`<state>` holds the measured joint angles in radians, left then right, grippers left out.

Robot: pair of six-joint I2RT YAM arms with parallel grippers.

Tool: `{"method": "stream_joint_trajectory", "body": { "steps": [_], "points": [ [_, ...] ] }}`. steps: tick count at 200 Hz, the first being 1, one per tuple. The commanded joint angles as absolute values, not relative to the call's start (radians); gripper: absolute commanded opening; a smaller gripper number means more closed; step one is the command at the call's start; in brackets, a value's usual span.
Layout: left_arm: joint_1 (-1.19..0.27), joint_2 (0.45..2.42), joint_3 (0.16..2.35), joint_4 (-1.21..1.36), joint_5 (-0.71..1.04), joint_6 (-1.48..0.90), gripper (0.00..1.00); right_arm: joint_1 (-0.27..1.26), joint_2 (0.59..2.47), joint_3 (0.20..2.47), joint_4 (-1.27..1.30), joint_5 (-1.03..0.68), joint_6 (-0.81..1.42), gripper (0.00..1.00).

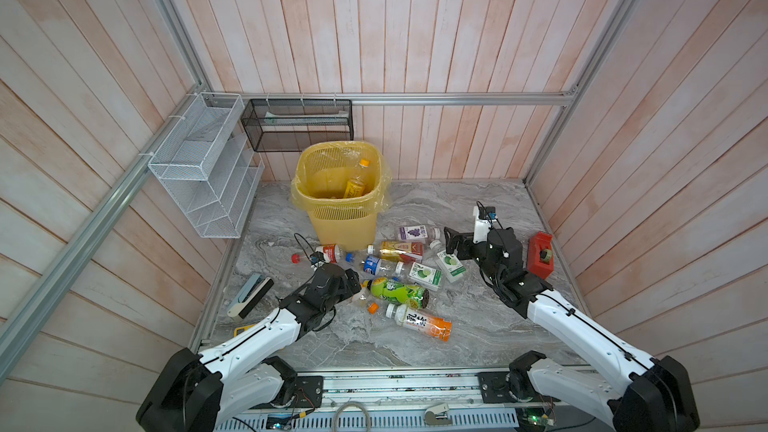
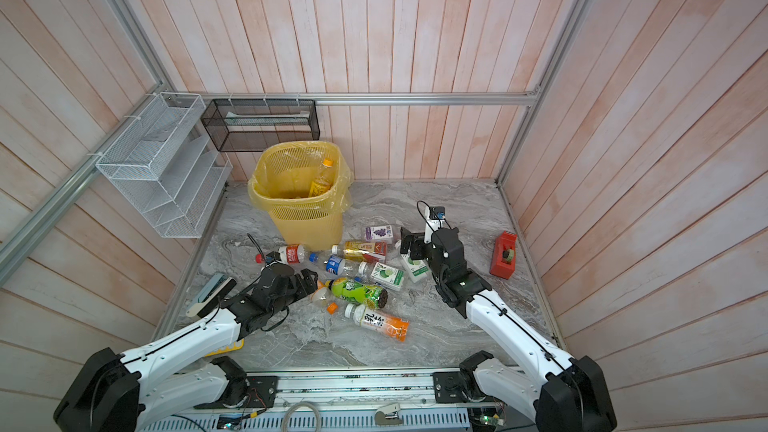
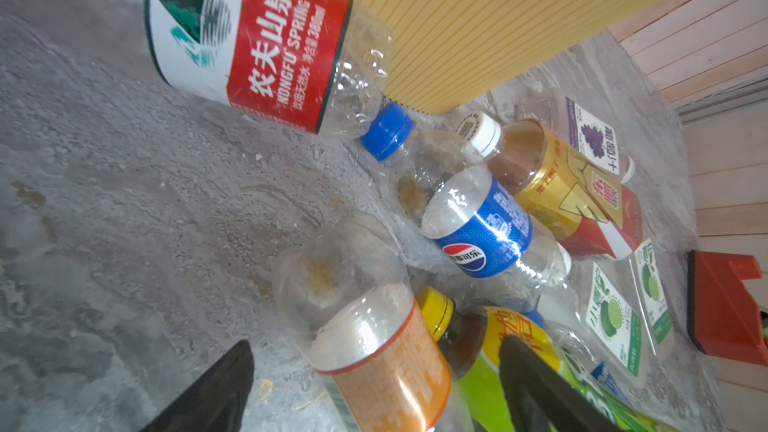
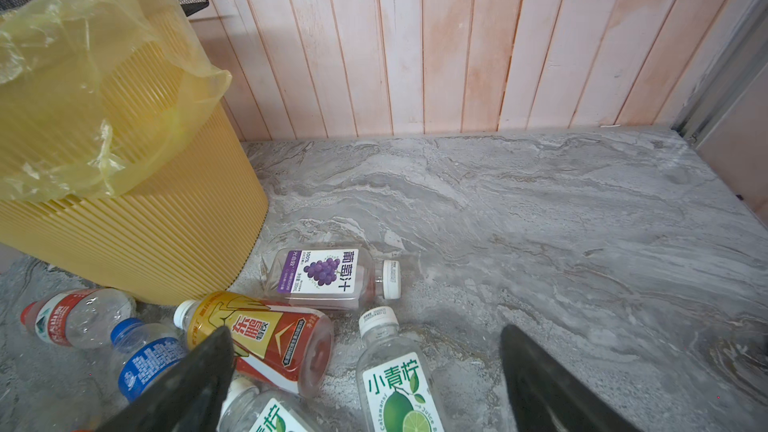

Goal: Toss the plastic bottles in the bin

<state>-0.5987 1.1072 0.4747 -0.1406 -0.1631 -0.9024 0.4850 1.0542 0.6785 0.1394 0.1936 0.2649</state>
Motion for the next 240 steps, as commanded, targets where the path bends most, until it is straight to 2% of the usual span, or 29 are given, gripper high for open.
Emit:
{"method": "stream_joint_trajectory", "body": {
  "steps": [1, 87, 173, 196, 240],
  "points": [
    [-0.604, 1.144, 0.466, -0.109, -0.113, -0.909, 0.92, 0.478, 1.036, 0.654, 0.162, 0.221, 0.29, 0.99],
    [-0.604, 1.258, 0.482, -0.094, -0.09, -0.913, 0.87, 0.424, 1.026, 0.627, 0.164, 0.206, 0.316, 0.99],
    [-0.604, 1.265, 0.465, -0.097, -0.103, -0.907, 0.61, 0.423, 1.026, 0.627, 0.158, 0.204, 0.321, 0.99],
    [-0.604, 1.217, 0.449, -0.112, -0.123, -0.914, 0.54, 0.424, 1.026, 0.623, 0.159, 0.209, 0.322, 0.99],
    [-0.606, 1.025, 0.449, -0.196, -0.203, -0.924, 0.48, 0.423, 1.021, 0.617, 0.16, 0.222, 0.321, 0.99]
  ]
}}
